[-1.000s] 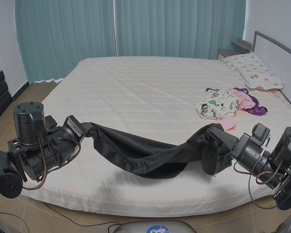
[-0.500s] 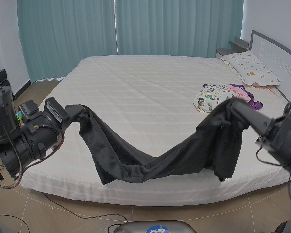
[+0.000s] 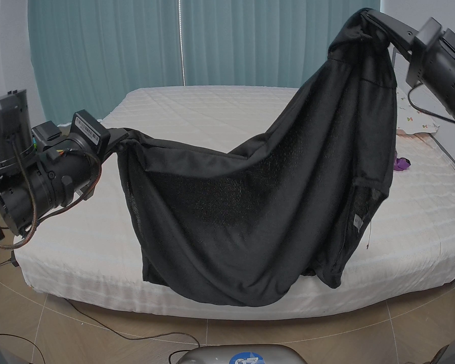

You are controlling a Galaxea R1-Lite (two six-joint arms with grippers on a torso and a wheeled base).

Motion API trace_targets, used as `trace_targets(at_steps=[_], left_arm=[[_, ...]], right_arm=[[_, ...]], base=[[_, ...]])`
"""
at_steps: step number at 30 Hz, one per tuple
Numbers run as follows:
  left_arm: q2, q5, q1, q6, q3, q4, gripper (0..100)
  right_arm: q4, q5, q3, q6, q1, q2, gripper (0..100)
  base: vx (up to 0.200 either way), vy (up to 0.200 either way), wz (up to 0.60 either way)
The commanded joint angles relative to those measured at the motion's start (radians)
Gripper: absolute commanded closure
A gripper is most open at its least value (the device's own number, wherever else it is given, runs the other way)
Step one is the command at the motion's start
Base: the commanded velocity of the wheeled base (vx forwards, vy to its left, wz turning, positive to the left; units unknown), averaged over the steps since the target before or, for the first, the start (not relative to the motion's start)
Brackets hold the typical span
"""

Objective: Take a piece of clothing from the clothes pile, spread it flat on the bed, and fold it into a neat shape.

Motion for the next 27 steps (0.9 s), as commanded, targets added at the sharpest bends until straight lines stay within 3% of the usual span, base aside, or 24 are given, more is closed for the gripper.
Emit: trace_targets(at_steps=[1, 9, 27], left_arm=[[0.227, -0.006, 0.055, -0.028, -0.120, 0.020, 100], [0.357, -0.007, 0.084, -0.028, -0.209, 0.017, 100], [0.600, -0.007, 0.119, -0.025, -0.350, 0.018, 100]], right_arm=[[0.085, -0.038, -0.182, -0.008, -0.109, 0.348, 100], [-0.054, -0.044, -0.129, -0.002, -0.126, 0.484, 100], [-0.105, -0.076, -0.111, 0.001, -0.132, 0.635, 100]], base=[[0.200, 0.000, 0.00], [0.200, 0.000, 0.00], [0.189, 0.000, 0.00]])
